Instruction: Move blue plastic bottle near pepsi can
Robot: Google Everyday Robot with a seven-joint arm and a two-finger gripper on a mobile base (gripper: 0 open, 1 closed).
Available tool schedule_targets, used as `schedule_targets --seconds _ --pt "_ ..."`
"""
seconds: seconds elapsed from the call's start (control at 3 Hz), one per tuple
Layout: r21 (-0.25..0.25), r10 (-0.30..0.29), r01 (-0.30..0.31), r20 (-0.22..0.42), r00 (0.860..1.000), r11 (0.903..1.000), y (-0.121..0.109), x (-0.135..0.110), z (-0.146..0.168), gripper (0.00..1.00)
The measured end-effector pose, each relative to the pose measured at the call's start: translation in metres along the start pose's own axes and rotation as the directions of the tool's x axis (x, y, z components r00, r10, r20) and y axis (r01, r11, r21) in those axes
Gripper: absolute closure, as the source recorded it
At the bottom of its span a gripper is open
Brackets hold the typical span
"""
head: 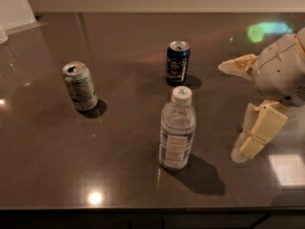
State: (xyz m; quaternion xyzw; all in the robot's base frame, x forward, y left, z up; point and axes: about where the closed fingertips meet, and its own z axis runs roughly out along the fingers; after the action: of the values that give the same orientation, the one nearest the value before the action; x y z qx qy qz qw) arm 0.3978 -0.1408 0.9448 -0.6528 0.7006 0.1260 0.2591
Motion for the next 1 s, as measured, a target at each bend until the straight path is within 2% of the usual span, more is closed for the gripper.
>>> schedule_targets --seconds 0.33,0.67,1.0 --pt "-0.053 -0.016 0.024 0.143 0.990 0.9983 0.017 -0.027 0.025 0.00" --pt "-0.089 0.003 0.019 0.243 0.970 0.9959 0.030 -0.050 0.037 0.00" --pt "-0.118 0.027 0.010 0.307 0.951 0.9930 0.039 -0.067 0.047 0.13"
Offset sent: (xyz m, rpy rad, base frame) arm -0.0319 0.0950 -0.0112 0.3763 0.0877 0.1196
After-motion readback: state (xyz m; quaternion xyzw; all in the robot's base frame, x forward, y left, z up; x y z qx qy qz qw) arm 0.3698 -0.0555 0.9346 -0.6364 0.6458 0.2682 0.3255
